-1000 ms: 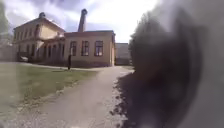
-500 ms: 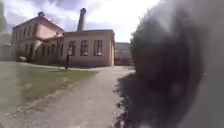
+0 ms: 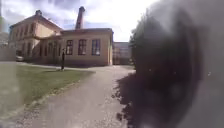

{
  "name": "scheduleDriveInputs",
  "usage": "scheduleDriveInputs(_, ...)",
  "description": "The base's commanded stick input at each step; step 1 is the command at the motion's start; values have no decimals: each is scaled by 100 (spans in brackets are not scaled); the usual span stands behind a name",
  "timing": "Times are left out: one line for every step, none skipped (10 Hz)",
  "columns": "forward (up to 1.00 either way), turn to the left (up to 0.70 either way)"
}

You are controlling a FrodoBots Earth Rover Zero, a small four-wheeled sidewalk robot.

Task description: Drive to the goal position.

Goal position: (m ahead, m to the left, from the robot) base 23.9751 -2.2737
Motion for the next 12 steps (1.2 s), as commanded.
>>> scheduleDriveInputs(70,3)
scheduleDriveInputs(70,3)
scheduleDriveInputs(70,3)
scheduleDriveInputs(70,3)
scheduleDriveInputs(70,3)
scheduleDriveInputs(70,3)
scheduleDriveInputs(70,3)
scheduleDriveInputs(70,3)
scheduleDriveInputs(70,3)
scheduleDriveInputs(70,3)
scheduleDriveInputs(70,3)
scheduleDriveInputs(70,3)
